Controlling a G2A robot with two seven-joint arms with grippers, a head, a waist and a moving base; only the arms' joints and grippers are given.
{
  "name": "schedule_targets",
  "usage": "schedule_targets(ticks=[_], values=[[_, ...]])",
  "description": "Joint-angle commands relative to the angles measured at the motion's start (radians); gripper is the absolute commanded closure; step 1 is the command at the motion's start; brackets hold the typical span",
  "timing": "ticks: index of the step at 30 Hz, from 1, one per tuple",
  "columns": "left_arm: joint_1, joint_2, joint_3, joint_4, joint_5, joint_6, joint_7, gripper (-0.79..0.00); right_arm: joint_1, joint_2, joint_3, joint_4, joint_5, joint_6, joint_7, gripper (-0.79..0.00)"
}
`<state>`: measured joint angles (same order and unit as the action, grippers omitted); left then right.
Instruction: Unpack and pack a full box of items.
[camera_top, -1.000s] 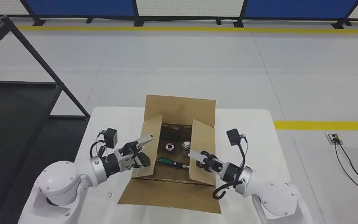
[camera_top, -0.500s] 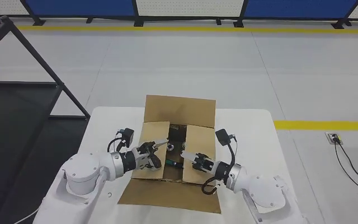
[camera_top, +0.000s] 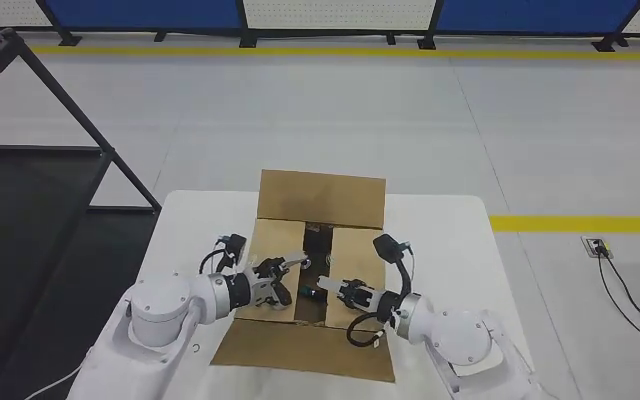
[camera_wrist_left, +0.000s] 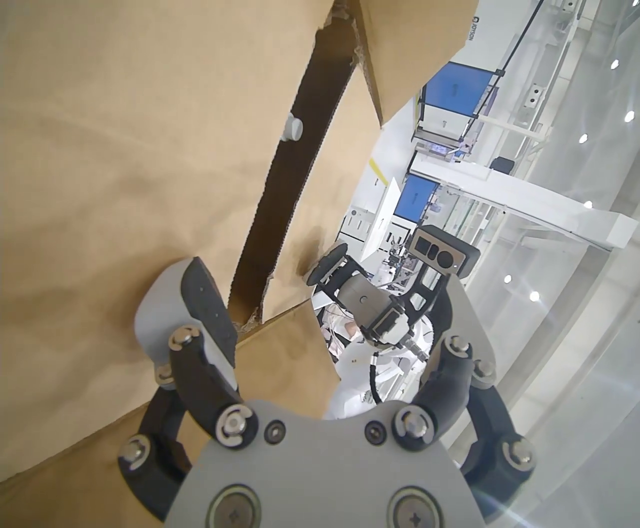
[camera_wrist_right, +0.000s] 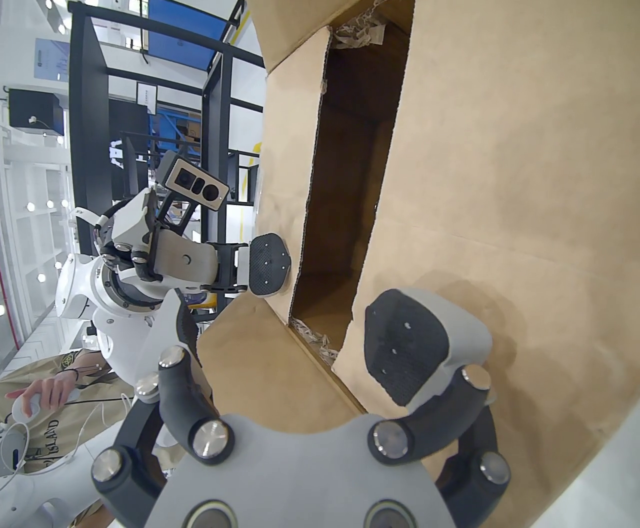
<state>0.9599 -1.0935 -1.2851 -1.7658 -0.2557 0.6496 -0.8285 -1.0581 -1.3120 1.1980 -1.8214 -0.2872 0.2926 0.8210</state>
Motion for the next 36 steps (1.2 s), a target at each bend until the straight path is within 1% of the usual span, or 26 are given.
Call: schedule_targets(ticks=[1,20,24,36], values=[[-0.004,0.0,0.007,0.004,-0.002,0.003,0.003,-0.785,-0.004,0.001,0.003,-0.005,0.007,-0.003,-0.002,-0.785],[-0.016,0.008,0.031,0.029,-0.02,0.011,0.028,-0.785,-0.032,0.014,0.035,-0.028,0.107,-0.085,-0.008,-0.785],[-0.019,0.009,0.035,0.033,-0.025,0.01,0.03,-0.785,-0.024,0.018,0.023,-0.018,0.077,-0.067,0.004,-0.785],[-0.029,0.014,0.045,0.051,-0.041,0.013,0.035,-0.785,0.015,0.021,-0.025,0.009,0.053,-0.035,0.02,-0.785]])
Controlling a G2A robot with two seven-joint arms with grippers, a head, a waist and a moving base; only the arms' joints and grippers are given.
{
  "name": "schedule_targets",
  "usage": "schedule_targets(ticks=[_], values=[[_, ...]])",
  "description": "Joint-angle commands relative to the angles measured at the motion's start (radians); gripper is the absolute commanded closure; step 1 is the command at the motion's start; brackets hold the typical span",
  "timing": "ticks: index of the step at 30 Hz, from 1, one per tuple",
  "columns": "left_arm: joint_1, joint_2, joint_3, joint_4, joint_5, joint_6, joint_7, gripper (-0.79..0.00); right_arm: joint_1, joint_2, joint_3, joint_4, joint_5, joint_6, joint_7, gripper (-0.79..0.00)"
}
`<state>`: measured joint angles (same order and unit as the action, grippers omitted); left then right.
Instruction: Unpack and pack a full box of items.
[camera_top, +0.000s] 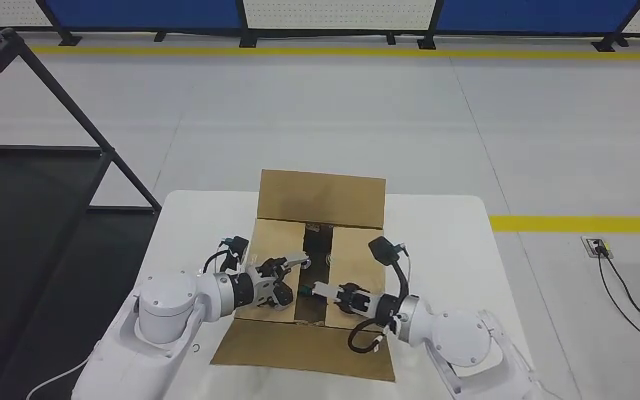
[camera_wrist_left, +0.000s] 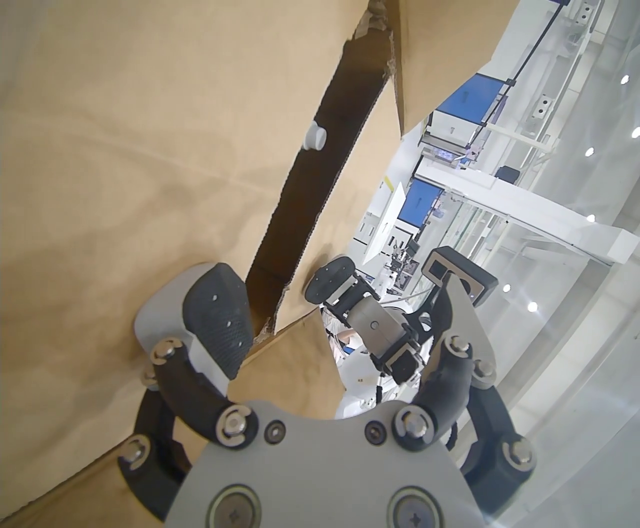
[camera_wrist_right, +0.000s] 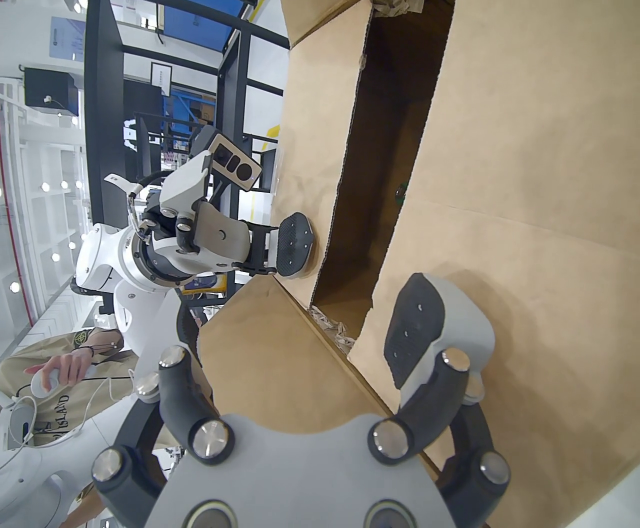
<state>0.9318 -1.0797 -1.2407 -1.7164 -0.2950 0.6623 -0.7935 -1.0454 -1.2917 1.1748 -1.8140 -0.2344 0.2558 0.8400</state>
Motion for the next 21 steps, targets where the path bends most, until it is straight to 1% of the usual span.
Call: schedule_targets(ticks=[1,16,21], values=[[-0.002,0.0,0.002,0.004,-0.002,0.0,0.002,-0.785,0.004,0.0,-0.004,0.002,-0.001,0.003,0.001,-0.785],[-0.019,0.004,0.012,0.032,-0.027,-0.005,0.015,-0.785,0.006,0.006,-0.009,-0.006,0.015,-0.001,-0.02,-0.785],[-0.013,0.007,0.002,0.015,-0.036,-0.011,0.02,-0.785,0.008,0.007,-0.01,-0.005,0.026,-0.006,-0.031,-0.785]])
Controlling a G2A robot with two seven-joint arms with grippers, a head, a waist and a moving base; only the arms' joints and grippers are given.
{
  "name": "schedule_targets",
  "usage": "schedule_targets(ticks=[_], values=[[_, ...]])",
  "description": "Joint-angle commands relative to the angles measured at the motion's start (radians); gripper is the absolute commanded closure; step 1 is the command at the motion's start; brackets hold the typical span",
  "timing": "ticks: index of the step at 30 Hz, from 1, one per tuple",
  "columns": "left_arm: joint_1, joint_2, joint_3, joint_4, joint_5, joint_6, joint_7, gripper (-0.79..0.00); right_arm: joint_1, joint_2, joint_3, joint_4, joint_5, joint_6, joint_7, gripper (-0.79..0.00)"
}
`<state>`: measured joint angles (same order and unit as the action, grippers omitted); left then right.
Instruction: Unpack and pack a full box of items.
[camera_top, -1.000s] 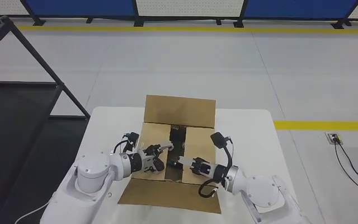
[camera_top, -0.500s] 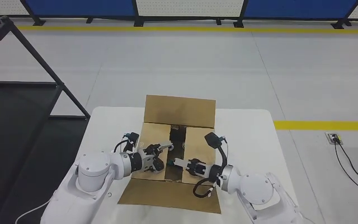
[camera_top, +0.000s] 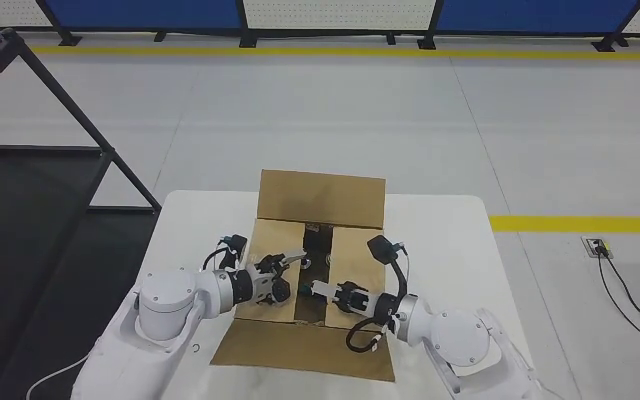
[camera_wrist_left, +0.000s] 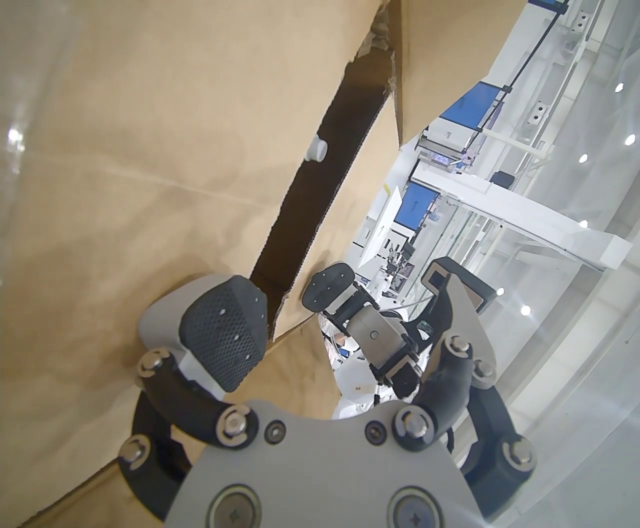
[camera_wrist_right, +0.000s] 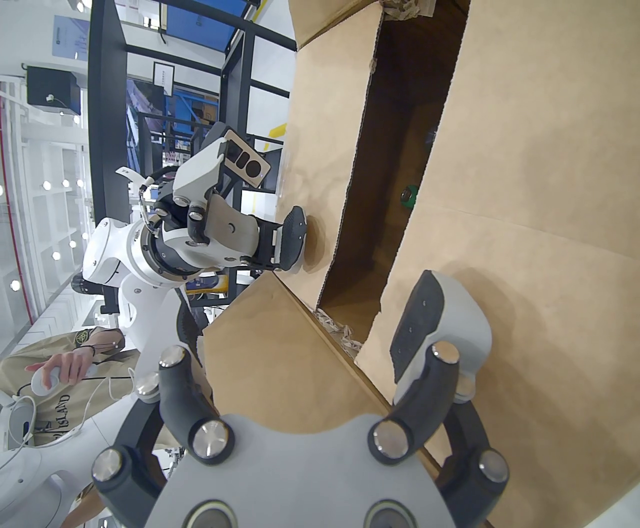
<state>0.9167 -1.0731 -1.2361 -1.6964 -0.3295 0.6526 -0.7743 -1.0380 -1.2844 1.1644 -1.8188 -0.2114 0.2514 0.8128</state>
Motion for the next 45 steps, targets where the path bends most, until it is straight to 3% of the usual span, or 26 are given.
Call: schedule_targets(ticks=[1,10,18,24,29,45], values=[[0.005,0.002,-0.007,-0.012,-0.003,-0.004,0.002,-0.785,0.0,0.0,0.001,-0.002,0.009,-0.005,-0.009,-0.785],[0.053,0.016,-0.073,-0.118,-0.027,-0.029,-0.002,-0.785,-0.02,0.0,0.044,-0.016,0.125,-0.091,-0.069,-0.785],[0.13,0.04,-0.2,-0.218,-0.055,-0.106,-0.084,-0.785,-0.039,0.004,0.09,-0.028,0.21,-0.154,-0.108,-0.785],[0.251,0.071,-0.36,-0.291,-0.065,-0.265,-0.32,-0.785,-0.057,0.009,0.123,-0.037,0.248,-0.175,-0.121,-0.785],[0.385,0.082,-0.507,-0.338,-0.119,-0.406,-0.39,-0.785,-0.061,0.013,0.141,-0.039,0.265,-0.171,-0.116,-0.785],[0.383,0.082,-0.508,-0.345,-0.12,-0.418,-0.381,-0.785,-0.06,0.016,0.144,-0.043,0.25,-0.157,-0.109,-0.785]])
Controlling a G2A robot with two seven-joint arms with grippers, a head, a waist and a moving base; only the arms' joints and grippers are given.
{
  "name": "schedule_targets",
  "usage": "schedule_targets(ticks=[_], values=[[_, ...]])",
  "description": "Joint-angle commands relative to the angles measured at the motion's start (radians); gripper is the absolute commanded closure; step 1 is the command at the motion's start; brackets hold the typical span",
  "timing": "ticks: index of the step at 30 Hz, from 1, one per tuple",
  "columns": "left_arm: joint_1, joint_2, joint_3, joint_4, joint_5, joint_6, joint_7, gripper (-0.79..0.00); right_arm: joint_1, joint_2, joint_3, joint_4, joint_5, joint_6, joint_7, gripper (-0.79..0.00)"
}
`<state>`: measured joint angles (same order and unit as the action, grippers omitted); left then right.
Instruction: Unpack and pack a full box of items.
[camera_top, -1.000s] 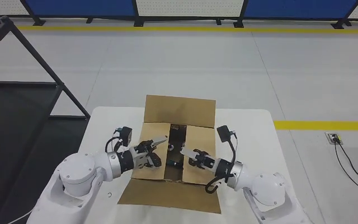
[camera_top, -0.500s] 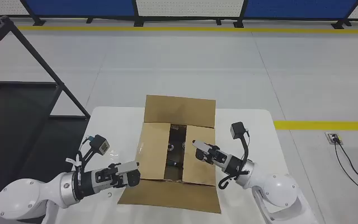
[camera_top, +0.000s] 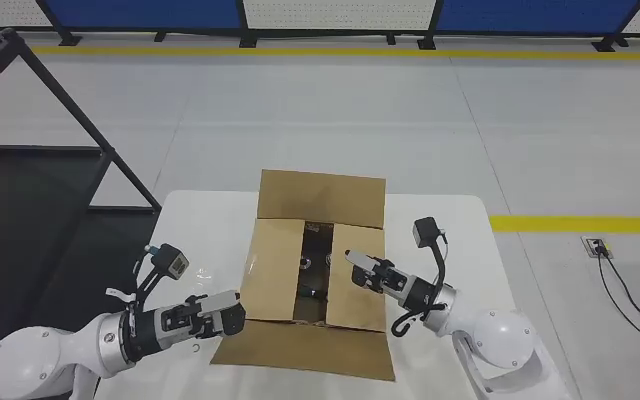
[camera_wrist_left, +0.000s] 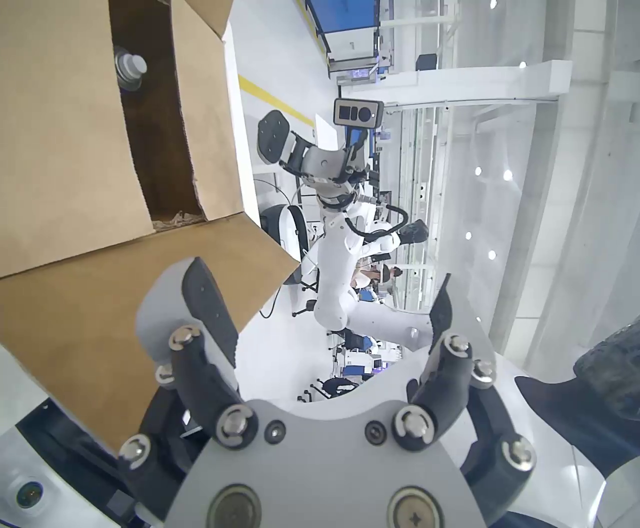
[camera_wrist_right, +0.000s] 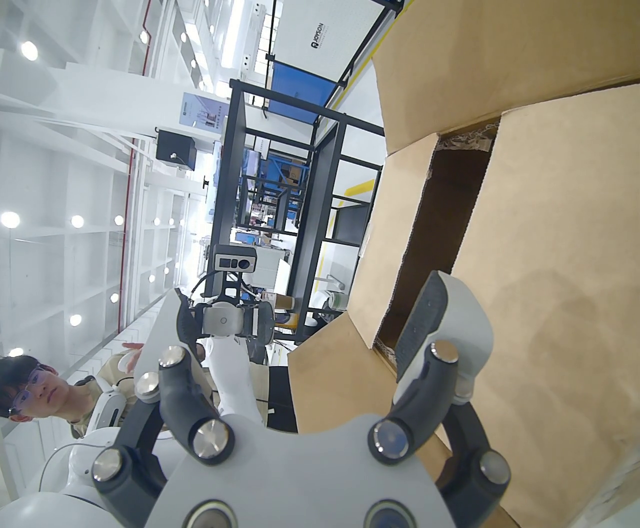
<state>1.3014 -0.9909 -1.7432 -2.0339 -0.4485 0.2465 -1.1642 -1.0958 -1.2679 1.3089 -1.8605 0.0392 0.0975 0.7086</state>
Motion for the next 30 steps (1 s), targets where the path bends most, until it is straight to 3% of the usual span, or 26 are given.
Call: schedule_targets(ticks=[1,8,19,30], values=[[0.002,-0.001,-0.002,-0.016,-0.001,-0.035,0.026,-0.785,-0.006,0.0,0.0,-0.002,0.002,-0.011,-0.017,-0.785],[0.102,-0.007,-0.091,-0.034,-0.1,-0.255,0.064,-0.785,-0.012,-0.008,0.001,0.016,0.097,-0.057,-0.118,-0.785],[0.402,-0.02,-0.254,-0.085,-0.066,-0.627,0.03,-0.785,0.076,-0.032,-0.004,0.091,0.293,-0.035,-0.317,-0.785],[0.414,-0.021,-0.262,-0.082,-0.084,-0.635,0.023,-0.785,0.081,-0.032,-0.004,0.095,0.3,-0.027,-0.321,-0.785]])
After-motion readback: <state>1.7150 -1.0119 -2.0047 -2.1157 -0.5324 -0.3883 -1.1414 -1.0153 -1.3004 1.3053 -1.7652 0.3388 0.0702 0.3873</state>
